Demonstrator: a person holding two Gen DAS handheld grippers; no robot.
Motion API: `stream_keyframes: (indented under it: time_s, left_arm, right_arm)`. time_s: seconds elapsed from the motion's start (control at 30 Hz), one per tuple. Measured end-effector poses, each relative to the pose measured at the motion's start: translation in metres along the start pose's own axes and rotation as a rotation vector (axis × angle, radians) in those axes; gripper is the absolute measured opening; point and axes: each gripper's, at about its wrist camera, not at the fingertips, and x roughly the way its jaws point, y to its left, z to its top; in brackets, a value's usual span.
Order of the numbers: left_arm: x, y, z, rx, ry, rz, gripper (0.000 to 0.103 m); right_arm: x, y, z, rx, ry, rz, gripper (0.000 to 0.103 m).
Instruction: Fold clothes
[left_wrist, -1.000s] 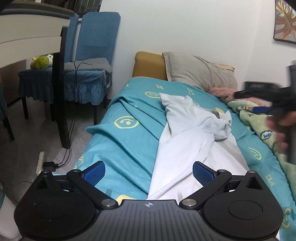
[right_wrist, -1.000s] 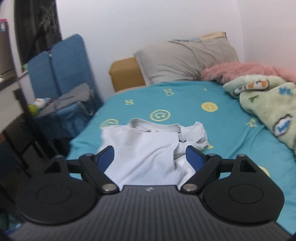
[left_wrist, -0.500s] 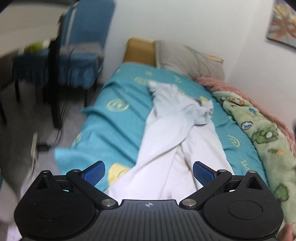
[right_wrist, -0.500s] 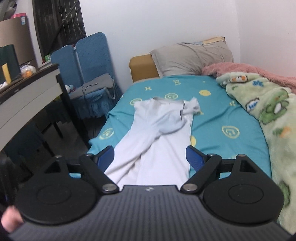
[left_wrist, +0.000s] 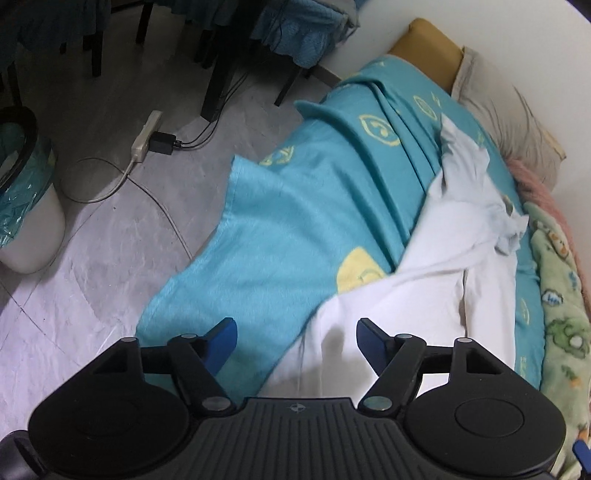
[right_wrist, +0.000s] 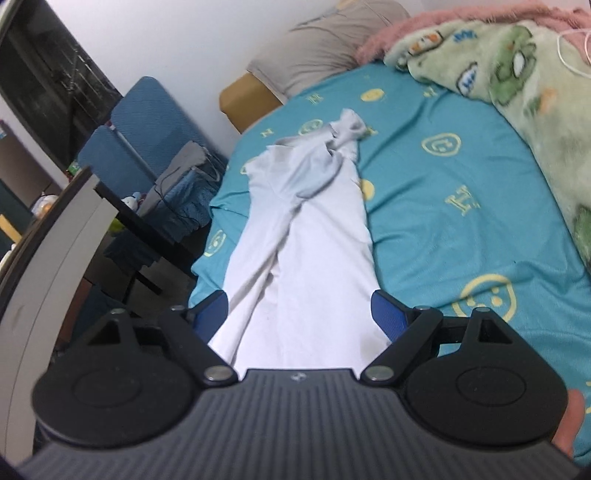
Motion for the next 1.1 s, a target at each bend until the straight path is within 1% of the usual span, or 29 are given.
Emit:
stream_keyframes:
  time_s: [0.07, 0.1, 0.17, 0.23, 0.27, 0.3, 0.43, 0.53, 0.57, 0.63, 0.73, 0.77, 0.87, 0.93, 0.97, 1.0, 1.03, 1.1]
  left_arm:
    - [-0.001, -0.008, -0.005, 0.043, 0.007, 0.016, 0.053]
    - [0.000, -0.013, -0.008, 0.069, 0.017, 0.033, 0.049]
    - [0.006, -0.022, -0.013, 0.125, 0.047, 0.069, 0.028]
    - [0.010, -0.032, -0.018, 0.185, 0.060, 0.104, 0.017]
    - [0.011, -0.037, -0.021, 0.215, 0.059, 0.122, 0.009]
    - [0.009, -0.041, -0.023, 0.243, 0.054, 0.132, 0.005]
    - [-0.020, -0.057, -0.035, 0.335, -0.016, 0.085, 0.004]
    - [-0.057, -0.078, -0.053, 0.470, -0.116, 0.026, 0.004]
    - [-0.067, -0.087, -0.061, 0.518, -0.133, -0.002, 0.004]
    - [-0.082, -0.105, -0.077, 0.616, -0.155, -0.049, 0.004]
    - [-0.089, -0.134, -0.102, 0.753, -0.150, -0.094, 0.004]
    - [-0.087, -0.142, -0.108, 0.782, -0.132, -0.113, 0.004]
    - [-0.069, -0.160, -0.124, 0.830, -0.031, -0.176, 0.004]
    - [-0.047, -0.166, -0.131, 0.843, 0.106, -0.223, 0.006]
    - [-0.036, -0.166, -0.132, 0.833, 0.168, -0.228, 0.007]
    - [-0.027, -0.164, -0.131, 0.810, 0.210, -0.224, 0.008]
    - [-0.021, -0.159, -0.126, 0.773, 0.242, -0.229, 0.015]
    - [-0.015, -0.142, -0.109, 0.638, 0.288, -0.281, 0.029]
  right_arm:
    - [0.002, -0.002, -0.001, 0.004, 0.009, 0.002, 0.086]
    - [0.003, -0.003, -0.001, 0.005, 0.013, 0.003, 0.086]
    - [0.004, -0.004, -0.001, 0.007, 0.020, 0.005, 0.086]
    - [0.004, -0.006, -0.002, 0.009, 0.026, 0.005, 0.086]
    - [0.004, -0.006, -0.002, 0.009, 0.029, 0.006, 0.086]
    - [0.004, -0.007, -0.002, 0.010, 0.032, 0.006, 0.086]
    - [0.004, -0.010, -0.003, 0.013, 0.044, 0.007, 0.086]
    - [0.005, -0.018, -0.002, 0.050, 0.047, -0.006, 0.086]
    - [0.005, -0.021, -0.002, 0.065, 0.048, -0.008, 0.086]
    - [0.006, -0.027, -0.001, 0.088, 0.051, -0.013, 0.086]
    - [0.009, -0.033, 0.000, 0.110, 0.057, -0.027, 0.086]
    - [0.010, -0.036, 0.000, 0.117, 0.060, -0.032, 0.086]
    - [0.015, -0.042, -0.003, 0.141, 0.090, -0.039, 0.086]
    - [0.021, -0.046, -0.007, 0.167, 0.123, -0.035, 0.086]
    - [0.024, -0.049, -0.008, 0.181, 0.140, -0.033, 0.086]
    - [0.027, -0.051, -0.010, 0.194, 0.157, -0.031, 0.086]
    - [0.029, -0.053, -0.011, 0.207, 0.173, -0.029, 0.086]
    - [0.035, -0.058, -0.015, 0.234, 0.207, -0.025, 0.086]
